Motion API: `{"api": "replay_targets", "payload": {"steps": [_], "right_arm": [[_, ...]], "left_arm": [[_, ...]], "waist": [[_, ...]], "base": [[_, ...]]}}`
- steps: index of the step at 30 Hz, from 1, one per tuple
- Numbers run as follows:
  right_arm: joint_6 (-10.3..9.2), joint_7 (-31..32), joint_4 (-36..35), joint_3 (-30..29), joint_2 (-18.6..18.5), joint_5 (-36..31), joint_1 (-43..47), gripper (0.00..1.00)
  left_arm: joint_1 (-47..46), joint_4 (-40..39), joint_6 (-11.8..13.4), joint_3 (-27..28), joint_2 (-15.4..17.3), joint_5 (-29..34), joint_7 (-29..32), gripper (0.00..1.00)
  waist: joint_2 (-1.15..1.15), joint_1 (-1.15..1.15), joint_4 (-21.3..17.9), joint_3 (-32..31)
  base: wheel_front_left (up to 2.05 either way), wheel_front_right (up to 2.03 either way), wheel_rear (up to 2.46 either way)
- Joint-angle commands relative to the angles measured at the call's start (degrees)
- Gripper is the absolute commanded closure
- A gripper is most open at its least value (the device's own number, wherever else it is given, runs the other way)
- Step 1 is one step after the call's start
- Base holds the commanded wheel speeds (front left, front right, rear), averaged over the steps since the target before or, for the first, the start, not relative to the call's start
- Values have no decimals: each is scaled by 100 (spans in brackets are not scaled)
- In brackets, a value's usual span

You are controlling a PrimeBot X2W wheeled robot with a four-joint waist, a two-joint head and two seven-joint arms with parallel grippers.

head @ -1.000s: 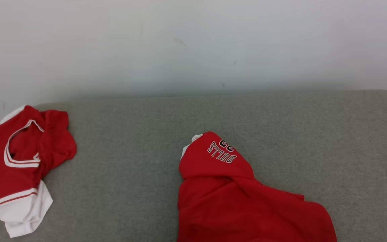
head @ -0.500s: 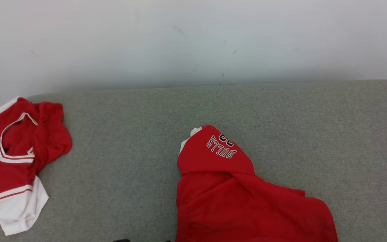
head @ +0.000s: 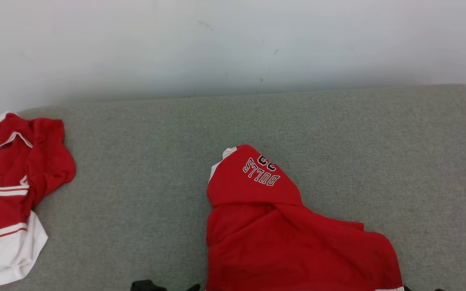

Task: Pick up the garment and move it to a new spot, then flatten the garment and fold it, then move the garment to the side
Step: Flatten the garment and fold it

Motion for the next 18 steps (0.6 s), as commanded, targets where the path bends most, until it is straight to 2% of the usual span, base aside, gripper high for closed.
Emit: {"api": "replay_targets", "payload": {"steps": [1,12,14,16,17,18], "right_arm": [[-13,77,65,44,32,18,-44,0],[-13,114,113,246,39,192,-110,0],[-4,116,126,321,42,238,-144,0],[15,168,149,425,110,362,-173,0],[16,219,157,504,136,427,-182,0],[24,283,174,579,142,503,-184,0]], "left_arm": [[-99,46,11,-33,42,-32,-68,0],[-402,145,11,-479,59,-265,-172,0],[-459,152,11,-564,71,-297,-176,12],[-510,158,11,-639,85,-345,-183,32],[-536,160,11,-687,89,-362,-174,36],[-565,162,11,-735,93,-369,-165,49]], "waist": [[0,0,-21,50],[0,0,-44,174],[0,0,-44,187],[0,0,-47,205],[0,0,-48,218],[0,0,-50,231]], "base": [[0,0,0],[0,0,0],[0,0,0],[0,0,0],[0,0,0],[0,0,0]]}}
